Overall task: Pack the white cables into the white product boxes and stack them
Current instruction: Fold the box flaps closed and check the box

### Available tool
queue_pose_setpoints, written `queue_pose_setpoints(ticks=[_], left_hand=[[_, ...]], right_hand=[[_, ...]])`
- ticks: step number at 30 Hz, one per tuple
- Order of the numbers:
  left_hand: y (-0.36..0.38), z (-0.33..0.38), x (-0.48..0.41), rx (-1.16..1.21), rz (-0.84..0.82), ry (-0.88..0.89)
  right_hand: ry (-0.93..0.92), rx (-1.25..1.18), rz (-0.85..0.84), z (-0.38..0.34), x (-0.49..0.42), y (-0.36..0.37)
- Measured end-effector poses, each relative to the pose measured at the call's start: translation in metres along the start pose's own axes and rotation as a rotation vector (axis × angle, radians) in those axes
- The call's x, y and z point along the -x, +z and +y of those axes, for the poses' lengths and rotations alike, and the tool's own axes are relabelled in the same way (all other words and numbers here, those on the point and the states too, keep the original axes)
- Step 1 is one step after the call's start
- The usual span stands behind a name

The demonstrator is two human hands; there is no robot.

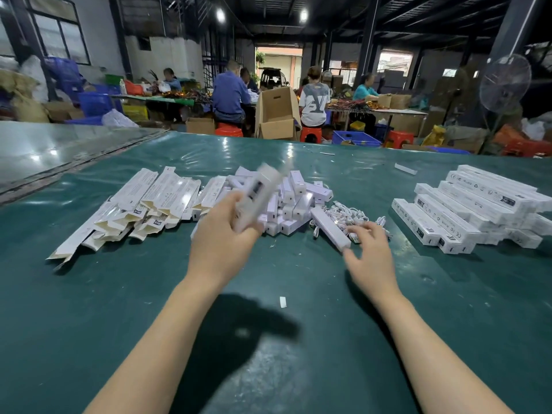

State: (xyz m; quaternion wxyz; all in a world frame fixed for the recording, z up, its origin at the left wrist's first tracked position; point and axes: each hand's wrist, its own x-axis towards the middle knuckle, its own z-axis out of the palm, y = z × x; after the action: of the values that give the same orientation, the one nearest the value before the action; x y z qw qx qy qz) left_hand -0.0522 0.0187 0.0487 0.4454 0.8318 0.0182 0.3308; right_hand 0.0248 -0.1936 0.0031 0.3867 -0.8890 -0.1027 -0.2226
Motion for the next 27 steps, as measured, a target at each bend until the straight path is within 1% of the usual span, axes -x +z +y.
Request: queue_pose_setpoints(ticks=[2,3,4,5,7,9,11,13,16,18,21,23,24,25,27], left_hand=[[-0.007,-0.005,-0.001,-0.355,-0.214,-0.018],[-0.007,-0.007,0.001,-0.501,-0.34,-0.06],[-0.006,-0.009,0.002,-0.598,-0.447,-0.094],[-0.004,-0.009,0.005,-0.629,-0.526,-0.117],[0.002,-0.009,0.008,-0.56,-0.634,-0.136],[0.009,-0.01,0.011,-0.478,-0.701,-0.065],[0.016,-0.008,0.014,-0.477,-0.741,0.041],[0.025,-0.007,0.019,-0.492,-0.764,0.123],[0.035,-0.009,0.023,-0.503,-0.747,0.196],[0.037,-0.011,0.024,-0.522,-0.734,0.214],[0.04,-0.014,0.025,-0.565,-0.732,0.251],[0.042,-0.014,0.027,-0.566,-0.737,0.271],[0.042,-0.014,0.027,-0.554,-0.74,0.272],[0.041,-0.014,0.026,-0.533,-0.739,0.27],[0.038,-0.013,0.024,-0.475,-0.722,0.255]], right_hand=[[0.121,0.057,-0.02,0.024,-0.009,-0.006],[0.148,0.1,-0.052,0.032,-0.013,-0.006],[0.155,0.169,-0.108,0.037,-0.016,-0.004],[0.153,0.256,-0.176,0.04,-0.018,-0.001],[0.139,0.422,-0.282,0.041,-0.02,0.004],[0.124,0.507,-0.324,0.04,-0.021,0.005],[0.1,0.557,-0.344,0.039,-0.021,0.006],[0.058,0.561,-0.318,0.039,-0.019,0.006],[0.051,0.482,-0.213,0.038,-0.017,0.0],[0.045,0.452,-0.202,0.04,-0.017,-0.002],[0.078,0.44,-0.282,0.039,-0.017,-0.001],[0.051,0.562,-0.381,0.039,-0.018,0.002],[0.032,0.592,-0.389,0.038,-0.019,0.003],[0.022,0.57,-0.354,0.038,-0.019,0.003],[0.051,0.413,-0.195,0.034,-0.019,-0.002]])
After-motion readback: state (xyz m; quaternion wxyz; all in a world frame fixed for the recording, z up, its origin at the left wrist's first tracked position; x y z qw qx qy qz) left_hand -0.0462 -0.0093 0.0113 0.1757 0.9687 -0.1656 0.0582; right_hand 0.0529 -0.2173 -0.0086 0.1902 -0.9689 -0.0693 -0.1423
